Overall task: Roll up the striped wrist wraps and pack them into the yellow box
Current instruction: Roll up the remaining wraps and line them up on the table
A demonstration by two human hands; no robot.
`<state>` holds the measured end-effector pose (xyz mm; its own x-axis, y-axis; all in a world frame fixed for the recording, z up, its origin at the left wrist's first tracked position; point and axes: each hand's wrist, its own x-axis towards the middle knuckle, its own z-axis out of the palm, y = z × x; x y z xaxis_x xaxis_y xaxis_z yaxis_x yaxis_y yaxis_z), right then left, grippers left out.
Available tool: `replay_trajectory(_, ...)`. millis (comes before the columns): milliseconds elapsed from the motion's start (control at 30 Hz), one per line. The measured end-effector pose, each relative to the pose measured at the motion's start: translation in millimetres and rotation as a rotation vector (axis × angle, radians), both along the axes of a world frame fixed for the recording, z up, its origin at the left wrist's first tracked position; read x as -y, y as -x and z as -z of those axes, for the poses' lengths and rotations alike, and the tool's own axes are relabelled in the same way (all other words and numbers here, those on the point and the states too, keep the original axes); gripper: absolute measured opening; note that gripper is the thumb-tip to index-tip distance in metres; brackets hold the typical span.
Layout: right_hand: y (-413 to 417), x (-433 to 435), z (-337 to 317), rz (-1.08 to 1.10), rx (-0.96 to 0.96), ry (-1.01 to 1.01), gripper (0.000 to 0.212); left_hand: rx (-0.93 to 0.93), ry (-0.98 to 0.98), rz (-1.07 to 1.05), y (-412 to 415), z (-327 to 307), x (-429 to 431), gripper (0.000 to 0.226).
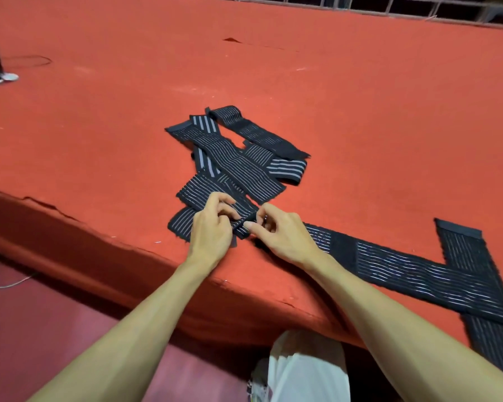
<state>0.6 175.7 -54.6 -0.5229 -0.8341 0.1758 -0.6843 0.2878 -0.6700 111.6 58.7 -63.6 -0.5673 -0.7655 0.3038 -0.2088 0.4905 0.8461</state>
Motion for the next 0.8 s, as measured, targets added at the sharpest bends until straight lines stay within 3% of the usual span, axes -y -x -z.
replay_trajectory(100, 3.9, -2.5, 1.1, 0.02, 0.087, 0.022, 0.023, 0.023, 0.054, 0.031, -1.2, 2.8, 1.1, 0.031)
replay_trajectory(233, 11.3, -13.2, -1.1, 0.1, 0.456, 0.15, 0.031, 0.091, 0.269, 0.136, -0.2, 8.0, 0.8, 0.015)
replay_trajectory(300, 12.0, -21.7, -4.8, 0.181, 0.58, 0.225, 0.033, 0.165, 0.362, 0.149, 0.5, 10.4, 0.3, 0.021)
replay_trajectory(500, 31.6, -67.4, -45.6, 0.353, 0.697, 0.41, 0.023, 0.333, 0.577, 0.042, 6.9, -3.5, -24.1, 0.032)
replay_trajectory(567, 38.9, -88.0, -73.8, 0.356, 0.729, 0.502, 0.026, 0.317, 0.487, 0.121, 17.0, -19.3, -45.9, 0.039)
replay_trajectory(700, 47.9, -125.7, -129.7, 0.3, 0.783, 0.668, 0.028, 0.109, -0.03, 0.503, 49.7, -61.6, -102.2, 0.067)
replay_trajectory(800, 52.0, -158.4, -172.8, 0.232, 0.793, 0.806, 0.026, 0.052, -0.26, 0.705, 72.3, -97.2, -148.7, 0.088)
